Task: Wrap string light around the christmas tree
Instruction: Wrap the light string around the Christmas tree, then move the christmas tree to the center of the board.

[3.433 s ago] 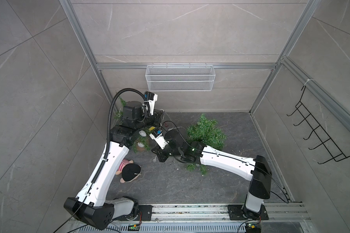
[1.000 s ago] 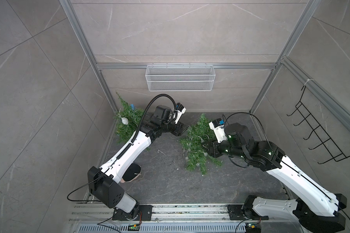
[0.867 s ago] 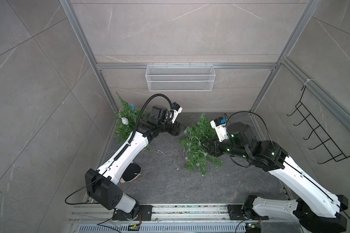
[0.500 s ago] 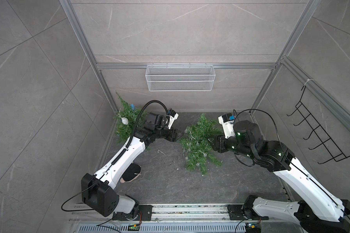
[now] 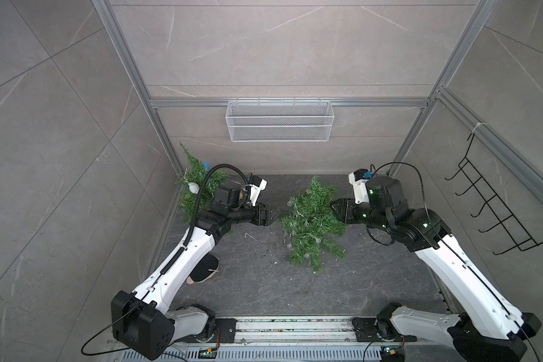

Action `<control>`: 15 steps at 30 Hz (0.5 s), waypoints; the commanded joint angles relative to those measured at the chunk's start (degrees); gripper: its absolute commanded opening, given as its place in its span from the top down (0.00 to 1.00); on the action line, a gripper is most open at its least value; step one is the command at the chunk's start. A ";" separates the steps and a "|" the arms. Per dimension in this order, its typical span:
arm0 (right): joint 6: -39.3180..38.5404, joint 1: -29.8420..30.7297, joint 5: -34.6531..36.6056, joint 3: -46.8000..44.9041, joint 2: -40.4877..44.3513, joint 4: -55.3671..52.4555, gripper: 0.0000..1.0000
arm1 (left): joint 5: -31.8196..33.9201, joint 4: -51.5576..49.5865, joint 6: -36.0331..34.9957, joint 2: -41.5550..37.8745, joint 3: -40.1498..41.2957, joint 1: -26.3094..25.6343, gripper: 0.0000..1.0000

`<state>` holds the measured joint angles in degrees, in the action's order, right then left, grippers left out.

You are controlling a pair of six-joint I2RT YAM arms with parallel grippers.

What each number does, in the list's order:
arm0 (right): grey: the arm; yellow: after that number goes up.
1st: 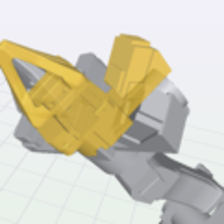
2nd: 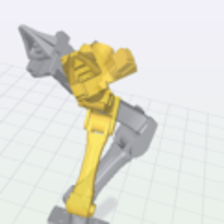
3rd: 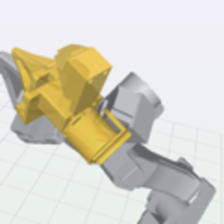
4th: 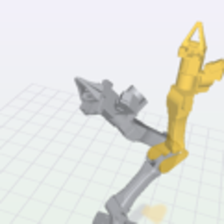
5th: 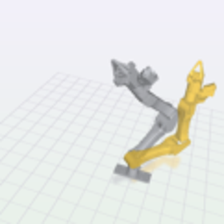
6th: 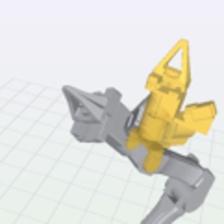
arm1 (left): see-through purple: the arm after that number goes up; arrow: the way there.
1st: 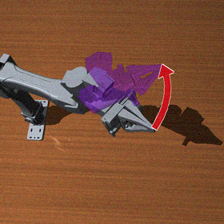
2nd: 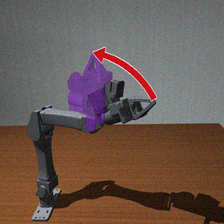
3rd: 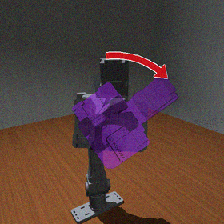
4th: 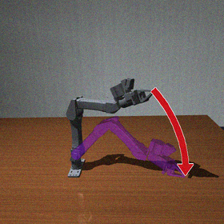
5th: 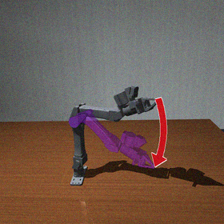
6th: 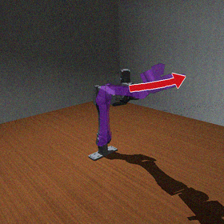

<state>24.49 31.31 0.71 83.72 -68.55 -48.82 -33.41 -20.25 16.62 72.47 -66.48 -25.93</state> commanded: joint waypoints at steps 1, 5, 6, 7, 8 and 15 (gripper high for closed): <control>1.21 -1.88 -7.11 -2.76 -1.36 3.90 0.46 | -2.19 2.53 2.08 -0.61 0.78 -0.72 0.21; 1.96 -2.74 -9.05 -4.62 -2.28 6.34 0.50 | -1.73 2.16 1.91 0.48 1.59 -1.41 0.23; 2.20 -3.05 -9.62 -5.05 -2.39 6.94 0.51 | -1.82 2.79 2.30 0.77 1.53 -2.08 0.23; 2.34 -3.21 -9.91 -5.30 -2.60 7.45 0.52 | -1.77 3.51 2.61 1.12 1.57 -2.70 0.24; 2.48 -3.20 -10.24 -5.55 -2.78 7.87 0.53 | -1.81 4.02 3.01 1.41 1.53 -3.12 0.25; 3.18 -4.04 -10.52 -7.98 -3.24 10.04 0.58 | -2.20 6.07 4.23 4.87 0.39 -6.02 0.37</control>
<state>26.87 27.70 -8.69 77.21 -71.05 -40.60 -33.65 -16.84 20.14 76.29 -64.66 -30.85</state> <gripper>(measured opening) 0.425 0.642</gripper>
